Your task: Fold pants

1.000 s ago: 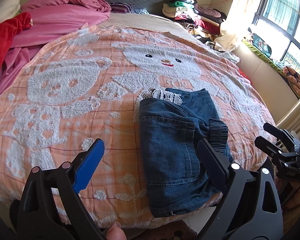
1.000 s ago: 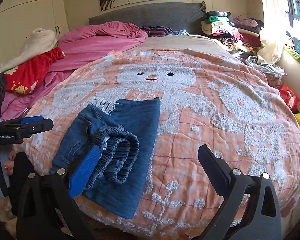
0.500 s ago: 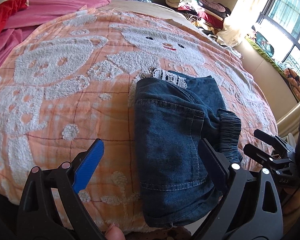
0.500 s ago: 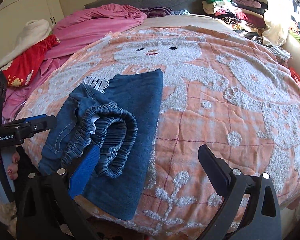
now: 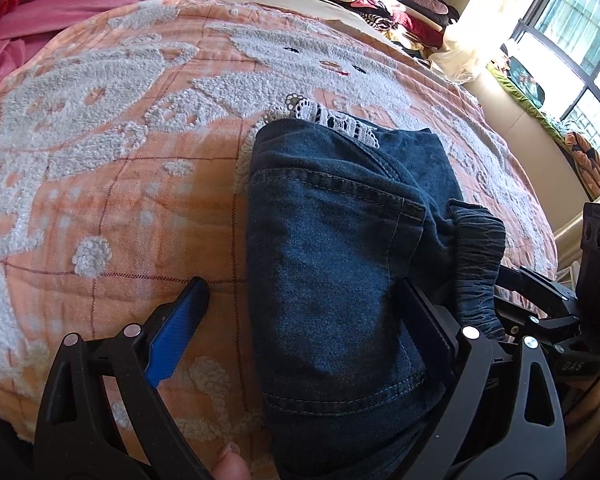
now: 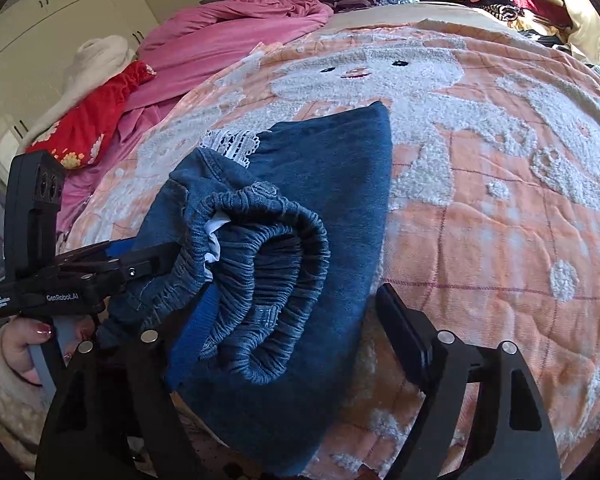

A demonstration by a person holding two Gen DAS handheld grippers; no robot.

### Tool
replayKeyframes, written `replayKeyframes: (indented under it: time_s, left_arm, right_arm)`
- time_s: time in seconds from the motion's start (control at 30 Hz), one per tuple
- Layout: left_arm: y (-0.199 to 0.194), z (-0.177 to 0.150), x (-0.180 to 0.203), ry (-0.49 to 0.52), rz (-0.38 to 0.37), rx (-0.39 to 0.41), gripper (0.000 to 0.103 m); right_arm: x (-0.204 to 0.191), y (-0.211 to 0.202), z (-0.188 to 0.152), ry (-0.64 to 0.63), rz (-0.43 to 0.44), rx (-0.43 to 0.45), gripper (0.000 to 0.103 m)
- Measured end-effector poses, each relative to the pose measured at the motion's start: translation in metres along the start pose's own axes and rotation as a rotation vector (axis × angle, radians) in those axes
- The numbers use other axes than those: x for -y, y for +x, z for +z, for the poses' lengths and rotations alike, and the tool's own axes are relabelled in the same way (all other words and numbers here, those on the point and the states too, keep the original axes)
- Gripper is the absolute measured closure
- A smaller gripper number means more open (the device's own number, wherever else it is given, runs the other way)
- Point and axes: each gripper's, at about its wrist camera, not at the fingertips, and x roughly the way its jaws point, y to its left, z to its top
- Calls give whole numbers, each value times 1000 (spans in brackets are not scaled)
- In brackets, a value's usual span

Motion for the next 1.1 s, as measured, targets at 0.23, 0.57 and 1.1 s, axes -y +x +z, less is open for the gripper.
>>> replayKeyframes:
  time_s: [0.23, 0.57, 1.1]
  left_arm:
    - [3, 4, 4, 1, -3, 1, 19]
    - [7, 9, 15, 16, -6, 2, 47]
    - [-31, 33, 29, 38, -51, 84, 53]
  right_arm:
    - [2, 13, 9, -8, 49, -9, 24]
    - [2, 15, 10, -14, 101, 17, 41]
    - [-42, -21, 37, -189, 8, 133, 54]
